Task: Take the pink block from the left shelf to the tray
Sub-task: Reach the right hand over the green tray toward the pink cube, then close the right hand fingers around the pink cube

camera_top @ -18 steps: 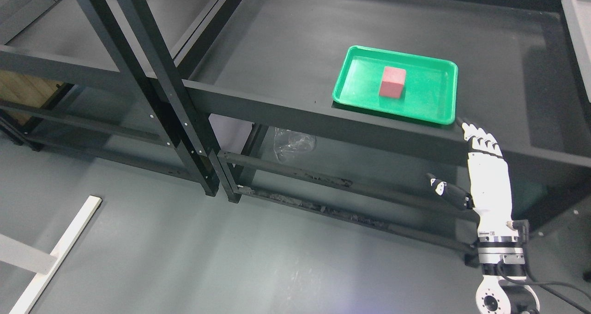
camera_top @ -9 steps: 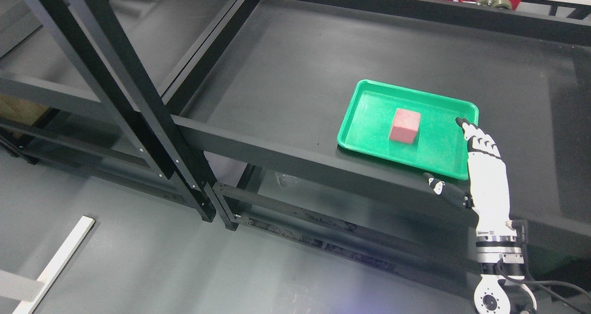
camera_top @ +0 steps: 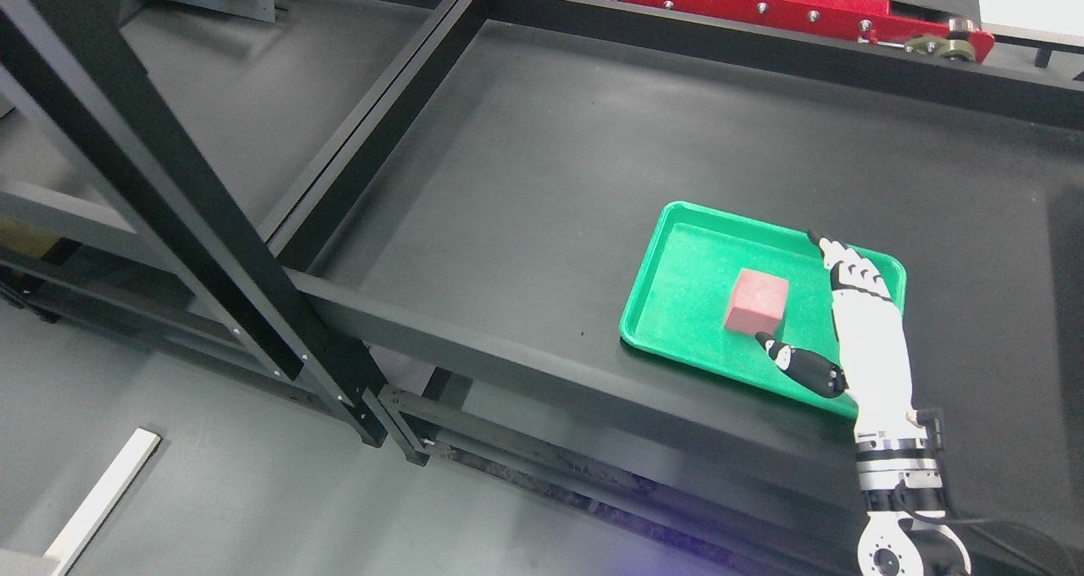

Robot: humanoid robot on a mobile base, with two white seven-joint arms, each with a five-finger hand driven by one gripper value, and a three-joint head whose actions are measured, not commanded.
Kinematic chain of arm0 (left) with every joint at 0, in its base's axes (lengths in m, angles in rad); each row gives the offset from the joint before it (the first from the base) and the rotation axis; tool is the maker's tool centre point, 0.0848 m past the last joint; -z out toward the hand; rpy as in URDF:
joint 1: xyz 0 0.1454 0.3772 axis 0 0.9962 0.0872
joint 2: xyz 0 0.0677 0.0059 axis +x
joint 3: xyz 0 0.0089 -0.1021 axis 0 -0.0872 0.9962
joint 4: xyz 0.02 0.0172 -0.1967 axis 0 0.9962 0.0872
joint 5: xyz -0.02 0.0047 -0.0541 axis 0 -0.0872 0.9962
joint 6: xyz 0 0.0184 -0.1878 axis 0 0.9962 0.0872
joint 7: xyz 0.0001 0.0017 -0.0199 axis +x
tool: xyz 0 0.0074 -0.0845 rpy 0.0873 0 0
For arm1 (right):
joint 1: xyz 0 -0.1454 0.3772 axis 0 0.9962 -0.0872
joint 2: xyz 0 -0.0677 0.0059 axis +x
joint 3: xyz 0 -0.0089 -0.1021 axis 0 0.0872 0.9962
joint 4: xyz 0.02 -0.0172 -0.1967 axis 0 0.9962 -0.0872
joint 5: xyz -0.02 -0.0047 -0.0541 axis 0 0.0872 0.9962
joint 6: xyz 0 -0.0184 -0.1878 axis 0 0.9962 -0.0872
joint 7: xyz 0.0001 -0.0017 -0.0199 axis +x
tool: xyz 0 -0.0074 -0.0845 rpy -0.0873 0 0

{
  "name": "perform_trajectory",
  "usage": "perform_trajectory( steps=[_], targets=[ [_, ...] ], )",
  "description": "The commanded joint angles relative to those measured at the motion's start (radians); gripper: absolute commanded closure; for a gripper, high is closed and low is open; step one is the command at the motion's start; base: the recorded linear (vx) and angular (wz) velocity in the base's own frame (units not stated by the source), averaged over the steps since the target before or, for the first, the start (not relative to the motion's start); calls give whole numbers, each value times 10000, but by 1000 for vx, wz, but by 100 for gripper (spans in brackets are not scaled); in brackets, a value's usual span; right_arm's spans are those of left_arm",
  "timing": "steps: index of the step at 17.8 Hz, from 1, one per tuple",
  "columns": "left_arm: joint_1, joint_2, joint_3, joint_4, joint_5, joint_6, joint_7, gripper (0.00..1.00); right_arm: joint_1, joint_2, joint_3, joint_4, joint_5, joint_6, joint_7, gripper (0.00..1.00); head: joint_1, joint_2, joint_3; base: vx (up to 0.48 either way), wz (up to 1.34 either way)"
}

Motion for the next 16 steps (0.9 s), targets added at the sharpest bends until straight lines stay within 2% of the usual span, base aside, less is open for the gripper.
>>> perform_trajectory(
  steps=[1,5,8,12,16],
  targets=[
    [5,175,0,-174,77,-1,-2,0,267,-66,464,66,373,25,543,0,0,0,0,183,31],
    [5,175,0,-174,77,-1,-2,0,359,-82,602,112,1509,285,620,0,0,0,0,206,-4],
    [5,175,0,-174,77,-1,-2,0,452,-280,602,174,1556,316,1141,0,0,0,0,173,-49],
    [5,175,0,-174,77,-1,-2,0,559,-725,938,204,1556,316,1204,0,0,0,0,145,-40],
    [-10,175,0,-174,77,-1,-2,0,697,-787,955,235,1526,301,1219,0,0,0,0,95,-2]
  ],
)
